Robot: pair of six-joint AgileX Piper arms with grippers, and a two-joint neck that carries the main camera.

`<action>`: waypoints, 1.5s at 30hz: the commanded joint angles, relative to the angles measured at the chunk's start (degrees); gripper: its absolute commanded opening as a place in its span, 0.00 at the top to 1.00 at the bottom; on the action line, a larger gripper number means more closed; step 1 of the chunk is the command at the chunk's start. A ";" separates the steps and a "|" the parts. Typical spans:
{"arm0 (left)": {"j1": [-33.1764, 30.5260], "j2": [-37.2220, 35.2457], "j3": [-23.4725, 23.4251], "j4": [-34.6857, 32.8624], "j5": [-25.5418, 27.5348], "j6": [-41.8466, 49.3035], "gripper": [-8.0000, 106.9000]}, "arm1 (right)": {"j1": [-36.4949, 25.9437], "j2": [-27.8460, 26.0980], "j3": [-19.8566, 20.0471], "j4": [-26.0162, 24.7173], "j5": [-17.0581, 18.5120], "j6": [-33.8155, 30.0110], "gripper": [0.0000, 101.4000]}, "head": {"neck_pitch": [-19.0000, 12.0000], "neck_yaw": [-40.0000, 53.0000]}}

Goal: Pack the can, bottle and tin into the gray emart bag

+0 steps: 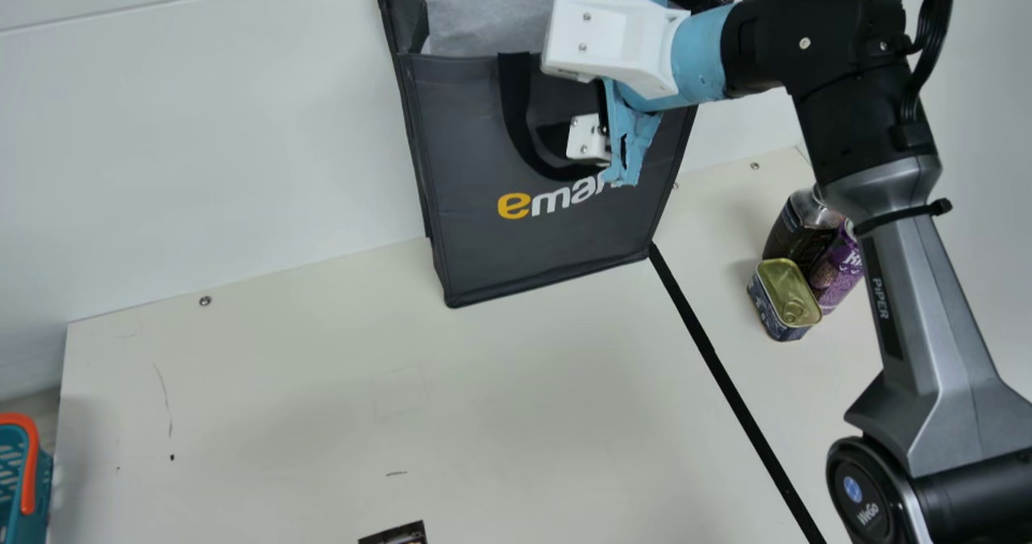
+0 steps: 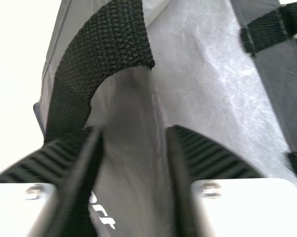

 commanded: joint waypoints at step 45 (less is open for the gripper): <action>0.00 0.00 0.00 0.00 0.00 0.00 0.15 | 3.67 -15.99 8.17 -5.19 0.03 5.04 1.00 | -1.30 -0.05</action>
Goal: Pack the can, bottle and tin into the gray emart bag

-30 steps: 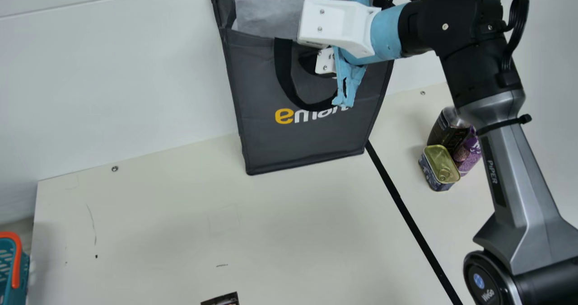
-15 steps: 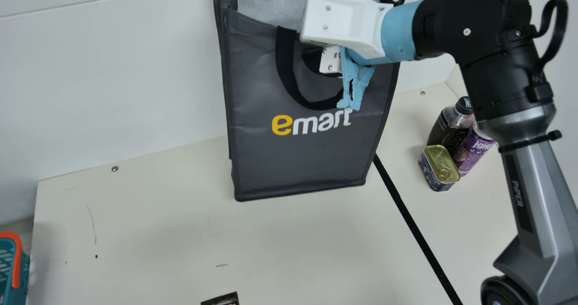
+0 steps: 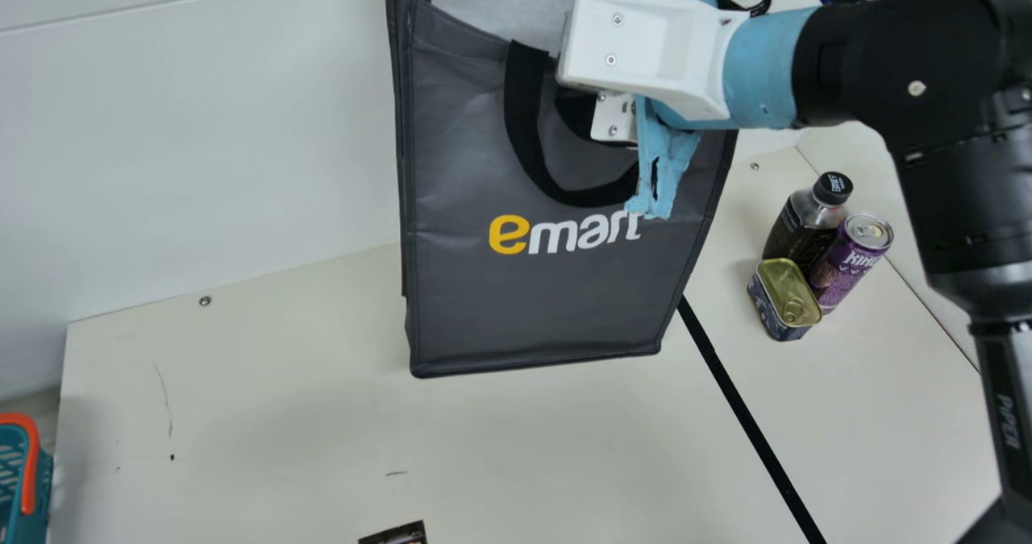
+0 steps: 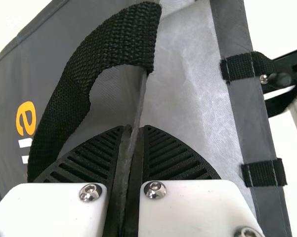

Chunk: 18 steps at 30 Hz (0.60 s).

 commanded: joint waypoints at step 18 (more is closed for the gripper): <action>0.00 0.00 0.00 0.00 0.00 0.00 0.15 | 1.86 -9.73 7.10 -2.14 -0.03 2.24 1.00 | -1.30 -0.05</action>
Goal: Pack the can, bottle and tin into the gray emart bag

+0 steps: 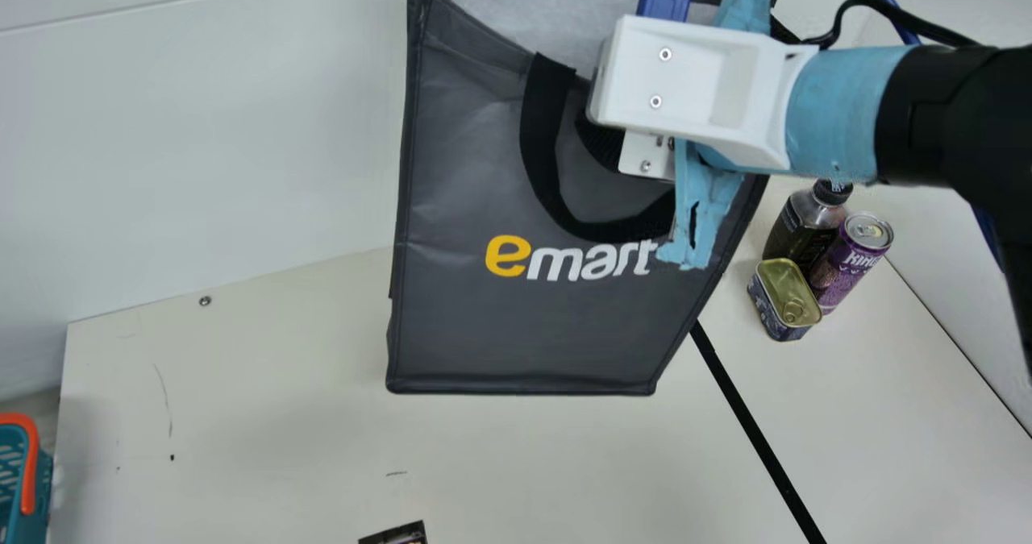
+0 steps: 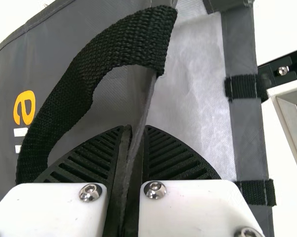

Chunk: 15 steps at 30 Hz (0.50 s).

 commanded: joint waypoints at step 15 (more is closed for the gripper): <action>0.00 0.00 0.00 0.00 0.00 0.00 0.15 | 2.78 -6.36 7.52 -2.88 -0.04 2.66 1.00 | -1.30 -0.05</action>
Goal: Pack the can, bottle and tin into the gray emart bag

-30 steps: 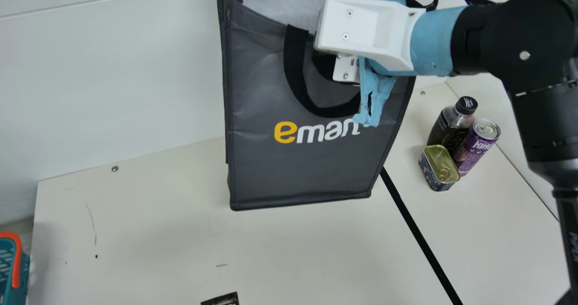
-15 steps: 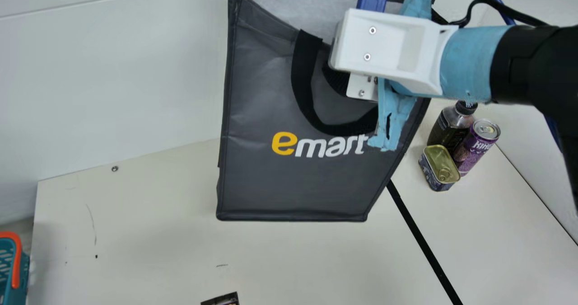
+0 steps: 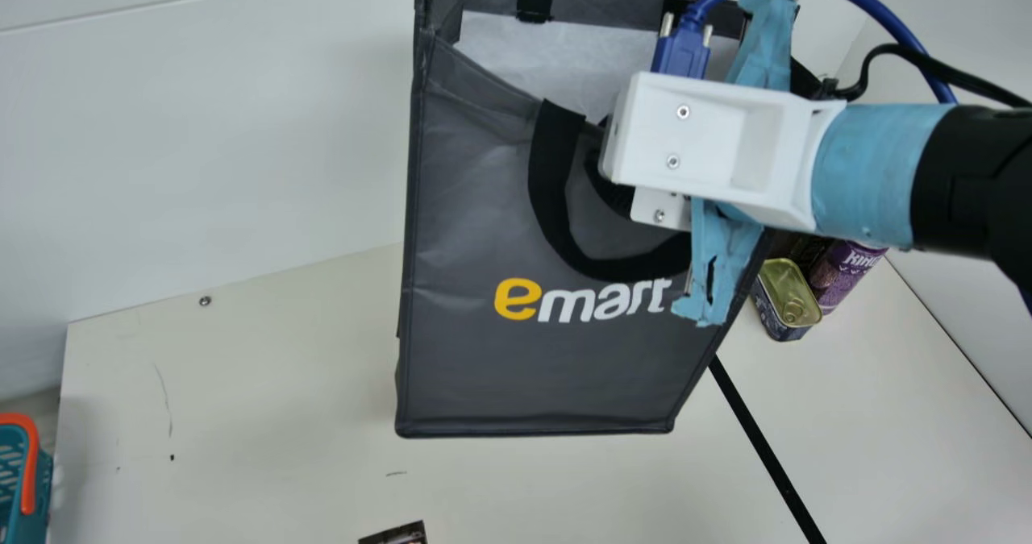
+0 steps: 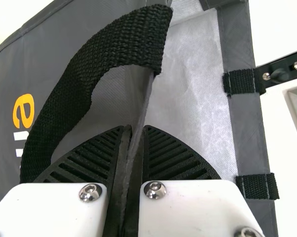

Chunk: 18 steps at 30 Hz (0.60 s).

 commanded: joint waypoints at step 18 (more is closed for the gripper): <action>0.00 0.00 0.00 0.00 0.00 0.00 0.15 | 4.34 -5.20 10.43 -2.88 -0.02 4.10 1.00 | -1.30 -0.05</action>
